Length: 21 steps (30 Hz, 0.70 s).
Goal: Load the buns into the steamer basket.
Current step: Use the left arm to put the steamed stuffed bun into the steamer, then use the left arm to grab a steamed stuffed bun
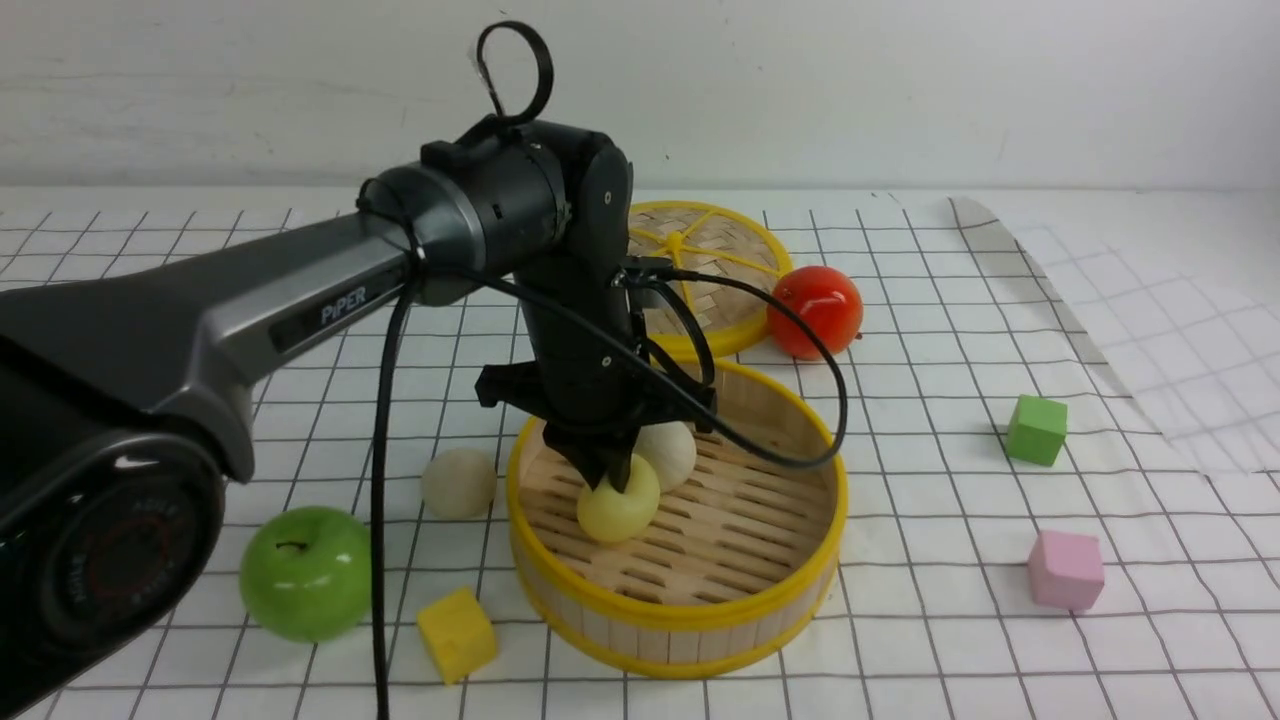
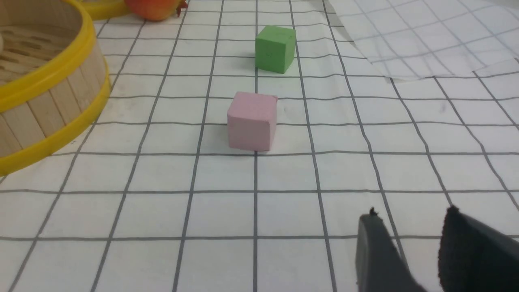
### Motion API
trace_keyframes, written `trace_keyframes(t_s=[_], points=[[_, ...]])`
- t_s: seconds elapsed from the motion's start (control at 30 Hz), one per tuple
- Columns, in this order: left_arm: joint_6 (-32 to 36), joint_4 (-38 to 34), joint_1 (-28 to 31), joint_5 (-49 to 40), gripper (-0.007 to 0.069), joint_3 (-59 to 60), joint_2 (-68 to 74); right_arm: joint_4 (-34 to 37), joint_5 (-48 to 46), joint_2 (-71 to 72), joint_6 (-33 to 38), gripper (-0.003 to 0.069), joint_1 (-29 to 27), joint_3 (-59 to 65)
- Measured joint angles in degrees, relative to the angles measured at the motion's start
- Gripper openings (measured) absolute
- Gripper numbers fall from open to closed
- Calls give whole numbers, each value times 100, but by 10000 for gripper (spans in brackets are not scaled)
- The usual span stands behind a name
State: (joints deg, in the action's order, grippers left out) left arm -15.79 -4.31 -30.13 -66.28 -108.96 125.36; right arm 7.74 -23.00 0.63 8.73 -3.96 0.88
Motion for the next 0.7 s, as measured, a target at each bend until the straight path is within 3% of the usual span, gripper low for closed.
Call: trace_keyframes(t_s=[0.37, 0.47, 0.7], points=[[-38, 243, 0, -198, 421, 19, -723, 0, 0, 0, 0, 239, 0, 0], [-99, 712, 0, -304, 465, 19, -1085, 0, 0, 0, 0, 239, 0, 0], [-635, 1507, 350, -377, 477, 310, -1267, 0, 0, 0, 0, 239, 0, 0]])
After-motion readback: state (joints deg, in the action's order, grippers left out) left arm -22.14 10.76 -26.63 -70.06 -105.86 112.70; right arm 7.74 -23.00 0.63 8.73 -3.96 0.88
